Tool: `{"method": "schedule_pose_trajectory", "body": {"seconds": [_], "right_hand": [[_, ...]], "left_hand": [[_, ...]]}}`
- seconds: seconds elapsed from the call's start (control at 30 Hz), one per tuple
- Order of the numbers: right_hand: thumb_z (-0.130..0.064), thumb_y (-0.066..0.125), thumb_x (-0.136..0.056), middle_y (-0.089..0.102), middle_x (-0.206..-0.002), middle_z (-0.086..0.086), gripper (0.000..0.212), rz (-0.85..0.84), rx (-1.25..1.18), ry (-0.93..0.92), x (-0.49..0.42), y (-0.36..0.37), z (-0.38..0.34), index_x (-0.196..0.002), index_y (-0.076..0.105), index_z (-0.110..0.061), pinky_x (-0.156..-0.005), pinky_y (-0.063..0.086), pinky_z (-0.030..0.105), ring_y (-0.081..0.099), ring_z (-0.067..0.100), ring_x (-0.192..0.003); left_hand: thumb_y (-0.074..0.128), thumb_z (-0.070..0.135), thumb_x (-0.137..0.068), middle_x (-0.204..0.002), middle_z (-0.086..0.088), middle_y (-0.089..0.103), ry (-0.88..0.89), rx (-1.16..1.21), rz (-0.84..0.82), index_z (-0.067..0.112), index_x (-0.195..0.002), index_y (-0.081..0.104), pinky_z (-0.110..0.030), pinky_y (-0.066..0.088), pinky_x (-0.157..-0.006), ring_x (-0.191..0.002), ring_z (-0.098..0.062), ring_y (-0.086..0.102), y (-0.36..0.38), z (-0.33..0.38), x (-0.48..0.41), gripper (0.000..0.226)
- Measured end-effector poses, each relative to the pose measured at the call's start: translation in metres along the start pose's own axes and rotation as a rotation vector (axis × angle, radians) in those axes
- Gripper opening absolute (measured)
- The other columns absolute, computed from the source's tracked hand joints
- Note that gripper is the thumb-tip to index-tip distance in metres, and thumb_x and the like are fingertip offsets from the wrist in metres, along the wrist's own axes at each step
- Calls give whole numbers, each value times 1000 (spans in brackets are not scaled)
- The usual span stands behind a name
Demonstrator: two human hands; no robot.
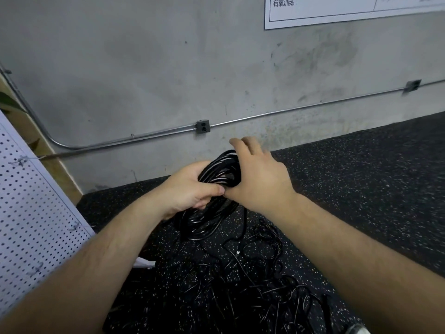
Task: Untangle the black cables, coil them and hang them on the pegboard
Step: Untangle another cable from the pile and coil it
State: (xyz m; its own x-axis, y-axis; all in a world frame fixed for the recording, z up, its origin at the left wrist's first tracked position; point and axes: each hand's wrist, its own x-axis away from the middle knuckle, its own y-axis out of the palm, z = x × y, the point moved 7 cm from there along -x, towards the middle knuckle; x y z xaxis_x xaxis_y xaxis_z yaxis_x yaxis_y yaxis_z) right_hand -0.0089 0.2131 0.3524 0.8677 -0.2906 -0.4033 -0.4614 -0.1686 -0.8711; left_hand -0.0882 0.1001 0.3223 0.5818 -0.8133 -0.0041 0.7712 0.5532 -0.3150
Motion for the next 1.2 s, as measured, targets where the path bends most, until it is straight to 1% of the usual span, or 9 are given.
{"method": "schedule_pose_trajectory", "body": {"seconds": [0.2, 0.3, 0.4, 0.5, 0.63, 0.77, 0.87, 1.03, 1.2], "right_hand": [[-30, 63, -84, 55, -88, -9, 21, 44, -47, -66, -5, -2, 5, -104, 62, -25, -62, 39, 31, 56, 22, -77], [-14, 63, -82, 58, -88, -3, 21, 106, -130, -46, -10, -11, 23, -103, 62, -17, -58, 36, 30, 57, 24, -75], [-13, 65, -81, 61, -87, -1, 23, 80, -145, 0, -14, -14, 38, -103, 58, -19, -57, 43, 32, 59, 25, -75], [-13, 65, -82, 64, -90, -1, 30, 27, -131, 15, -10, -15, 50, -108, 54, -23, -62, 53, 38, 61, 25, -73], [-7, 62, -85, 68, -103, -1, 39, -22, -105, -104, -5, -9, 48, -120, 60, -24, -73, 53, 38, 63, 25, -86], [5, 60, -86, 73, -88, -2, 31, -102, -555, 43, -9, 3, 51, -101, 72, -19, -76, 55, 35, 67, 16, -78], [8, 62, -86, 73, -78, 2, 31, -99, -751, 195, -10, 9, 54, -89, 71, -21, -71, 58, 38, 70, 27, -73], [5, 61, -88, 62, -66, -6, 29, -41, -835, 208, -15, 10, 43, -83, 68, -23, -58, 47, 28, 56, 8, -56], [9, 54, -88, 60, -71, -5, 31, -35, -732, 80, -15, 3, 36, -94, 65, -19, -47, 37, 17, 45, -1, -47]], "left_hand": [[58, -12, -91, -57, -2, 50, -10, 50, -106, 7, -121, 54, -27, 36, -48, -41, -14, 43, 22, 7, 3, 36], [61, -13, -89, -67, -5, 61, -82, 134, -110, 4, -134, 40, -28, 50, -51, -57, -24, 66, 28, 1, 5, 52], [66, -9, -84, -70, -15, 67, -123, 92, -193, -1, -118, 50, -28, 55, -64, -74, -29, 72, 37, 0, 7, 39], [63, -12, -88, -82, -23, 73, -152, 25, -268, 1, -101, 57, -23, 54, -66, -73, -20, 71, 45, 2, 12, 20], [67, -8, -88, -71, -11, 69, -194, -29, -311, 5, -94, 60, -22, 53, -62, -69, -18, 70, 43, 5, 17, 16], [79, 5, -77, -59, -2, 54, -221, 28, -276, 7, -96, 60, -25, 53, -59, -65, -21, 70, 33, 1, 20, 26], [71, 8, -89, -57, -1, 53, -174, -53, -129, 10, -93, 59, -29, 50, -63, -59, -17, 63, 26, -3, 16, 12], [69, 28, -97, -46, 23, 55, 69, -324, 321, 29, -91, 61, -14, 34, -48, -40, 5, 50, 10, 10, 7, 10], [72, 27, -94, -47, 12, 57, 89, -281, 256, 22, -90, 58, -16, 41, -50, -42, 0, 50, 16, 4, 9, 15]]}}
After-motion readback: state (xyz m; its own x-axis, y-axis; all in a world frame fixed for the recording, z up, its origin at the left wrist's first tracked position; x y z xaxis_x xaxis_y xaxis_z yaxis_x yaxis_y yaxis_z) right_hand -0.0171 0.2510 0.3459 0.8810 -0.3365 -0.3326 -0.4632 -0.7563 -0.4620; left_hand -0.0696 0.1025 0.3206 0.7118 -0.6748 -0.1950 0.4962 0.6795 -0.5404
